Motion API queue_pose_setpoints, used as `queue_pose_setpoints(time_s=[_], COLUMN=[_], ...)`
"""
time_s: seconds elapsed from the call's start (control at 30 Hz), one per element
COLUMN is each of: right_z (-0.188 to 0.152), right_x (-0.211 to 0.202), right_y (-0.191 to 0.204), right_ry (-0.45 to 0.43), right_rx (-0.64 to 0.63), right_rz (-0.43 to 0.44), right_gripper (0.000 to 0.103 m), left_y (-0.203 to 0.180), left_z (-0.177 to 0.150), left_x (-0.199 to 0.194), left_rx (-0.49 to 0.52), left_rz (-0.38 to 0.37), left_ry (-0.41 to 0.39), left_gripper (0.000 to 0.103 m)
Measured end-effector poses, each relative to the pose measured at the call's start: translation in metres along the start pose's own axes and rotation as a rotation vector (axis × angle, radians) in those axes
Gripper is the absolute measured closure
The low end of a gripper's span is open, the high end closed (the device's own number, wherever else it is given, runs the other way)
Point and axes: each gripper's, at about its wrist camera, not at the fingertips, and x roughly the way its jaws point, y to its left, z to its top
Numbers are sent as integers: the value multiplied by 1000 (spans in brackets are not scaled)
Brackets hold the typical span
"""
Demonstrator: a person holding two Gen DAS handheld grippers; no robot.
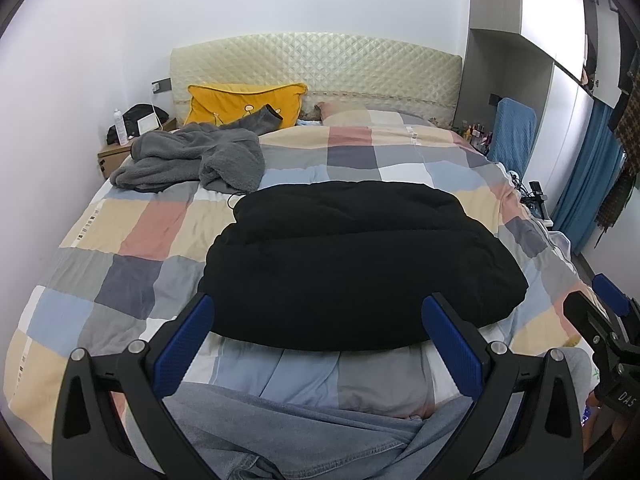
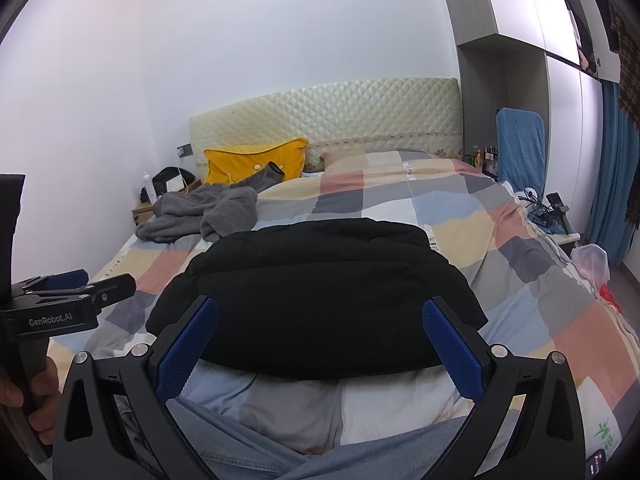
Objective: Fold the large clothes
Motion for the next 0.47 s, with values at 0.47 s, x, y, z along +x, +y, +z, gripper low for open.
queue_pose_setpoints(time_s=[0.47], right_z=[-1], right_x=[0], right_y=[2], right_ry=[-1], right_rx=[-4], right_rz=[1], right_gripper=[1], left_y=[-1], left_z=[-3], left_x=[2], left_rx=[0], left_rz=[-7], left_ry=[-2], left_gripper=[0])
